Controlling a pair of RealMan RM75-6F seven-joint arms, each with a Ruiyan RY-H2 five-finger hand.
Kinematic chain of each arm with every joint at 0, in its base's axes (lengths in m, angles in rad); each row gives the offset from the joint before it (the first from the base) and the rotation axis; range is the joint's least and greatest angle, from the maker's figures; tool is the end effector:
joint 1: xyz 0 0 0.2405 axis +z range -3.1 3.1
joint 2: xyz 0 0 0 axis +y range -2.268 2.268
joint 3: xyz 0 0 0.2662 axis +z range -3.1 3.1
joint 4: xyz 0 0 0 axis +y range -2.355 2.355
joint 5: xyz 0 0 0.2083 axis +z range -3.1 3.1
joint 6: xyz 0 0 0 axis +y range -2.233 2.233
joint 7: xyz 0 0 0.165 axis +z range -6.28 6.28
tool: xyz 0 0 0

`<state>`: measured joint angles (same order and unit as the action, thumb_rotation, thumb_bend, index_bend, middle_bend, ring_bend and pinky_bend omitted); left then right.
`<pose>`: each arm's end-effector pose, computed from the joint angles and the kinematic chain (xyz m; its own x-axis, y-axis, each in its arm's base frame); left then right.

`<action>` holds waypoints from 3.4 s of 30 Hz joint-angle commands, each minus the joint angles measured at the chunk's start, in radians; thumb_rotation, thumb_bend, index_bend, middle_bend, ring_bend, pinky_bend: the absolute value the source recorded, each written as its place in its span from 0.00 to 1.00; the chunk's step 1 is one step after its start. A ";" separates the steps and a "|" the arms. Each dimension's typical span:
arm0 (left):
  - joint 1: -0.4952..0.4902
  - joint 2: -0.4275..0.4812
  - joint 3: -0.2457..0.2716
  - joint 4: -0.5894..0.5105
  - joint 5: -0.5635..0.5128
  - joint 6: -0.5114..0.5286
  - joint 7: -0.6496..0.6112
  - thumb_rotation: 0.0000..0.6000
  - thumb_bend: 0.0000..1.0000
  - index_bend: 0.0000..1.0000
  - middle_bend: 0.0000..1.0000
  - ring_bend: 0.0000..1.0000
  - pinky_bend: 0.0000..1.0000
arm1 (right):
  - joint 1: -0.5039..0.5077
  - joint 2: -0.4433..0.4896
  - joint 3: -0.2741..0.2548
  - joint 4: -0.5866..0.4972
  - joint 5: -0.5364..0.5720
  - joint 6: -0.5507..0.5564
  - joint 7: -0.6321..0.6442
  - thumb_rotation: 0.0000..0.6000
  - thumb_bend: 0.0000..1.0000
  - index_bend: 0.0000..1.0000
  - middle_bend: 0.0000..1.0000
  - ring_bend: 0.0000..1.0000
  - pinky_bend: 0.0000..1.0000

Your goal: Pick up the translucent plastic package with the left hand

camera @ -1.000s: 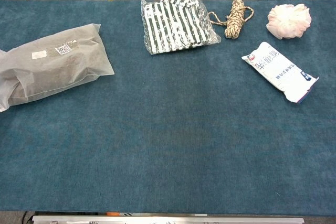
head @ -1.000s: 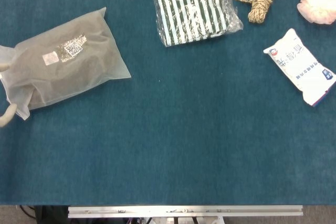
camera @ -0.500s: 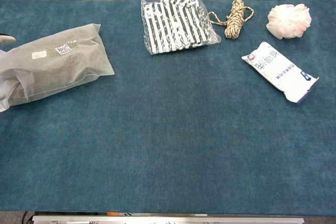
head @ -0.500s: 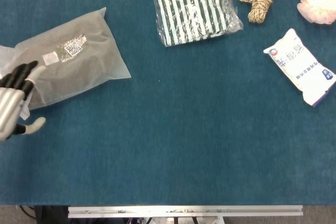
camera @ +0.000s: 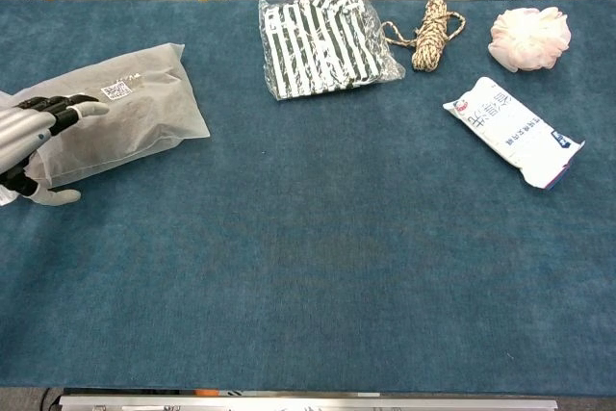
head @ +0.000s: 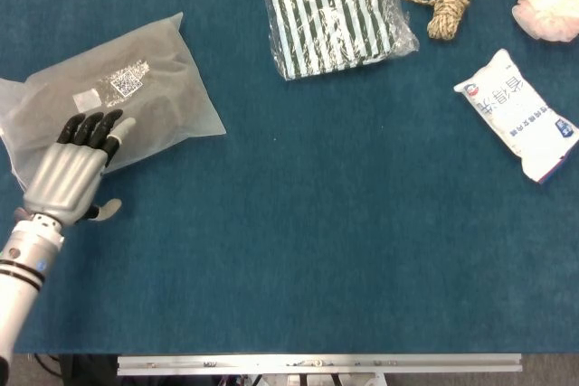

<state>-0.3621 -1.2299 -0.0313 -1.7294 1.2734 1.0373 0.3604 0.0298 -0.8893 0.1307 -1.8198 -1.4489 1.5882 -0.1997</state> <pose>-0.2697 0.2572 0.0538 0.5123 0.3750 0.7726 0.8587 -0.2104 -0.4672 -0.2908 -0.1977 0.2480 0.5827 0.1405 0.8005 -0.8127 0.0912 0.5756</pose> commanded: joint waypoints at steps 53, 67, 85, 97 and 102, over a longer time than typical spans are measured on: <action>-0.044 -0.261 -0.083 0.308 -0.263 0.103 0.094 1.00 0.15 0.00 0.00 0.00 0.03 | -0.014 0.050 -0.023 -0.049 0.042 -0.036 -0.002 1.00 0.22 0.31 0.39 0.36 0.60; -0.091 -0.363 -0.145 0.521 -0.320 0.022 0.030 1.00 0.18 0.03 0.00 0.01 0.22 | -0.019 0.057 -0.028 -0.051 0.043 -0.038 0.011 1.00 0.22 0.31 0.39 0.36 0.60; -0.093 -0.223 -0.124 0.536 0.024 0.006 -0.590 1.00 0.53 0.77 0.78 0.75 1.00 | -0.003 0.066 -0.027 -0.077 0.020 -0.054 0.008 1.00 0.22 0.31 0.39 0.36 0.60; -0.107 -0.020 -0.138 0.276 0.174 0.071 -0.910 1.00 0.53 0.78 0.79 0.77 1.00 | 0.071 0.050 -0.011 -0.104 -0.107 -0.086 0.004 1.00 0.22 0.30 0.39 0.36 0.60; -0.121 0.063 -0.147 0.099 0.184 0.060 -0.924 1.00 0.53 0.78 0.79 0.77 1.00 | 0.147 0.025 0.008 -0.135 -0.169 -0.150 -0.013 1.00 0.21 0.21 0.35 0.32 0.58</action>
<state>-0.4720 -1.2253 -0.1697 -1.5396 1.4427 1.0989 -0.5398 0.1512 -0.8517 0.1294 -1.9400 -1.5970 1.4627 -0.2042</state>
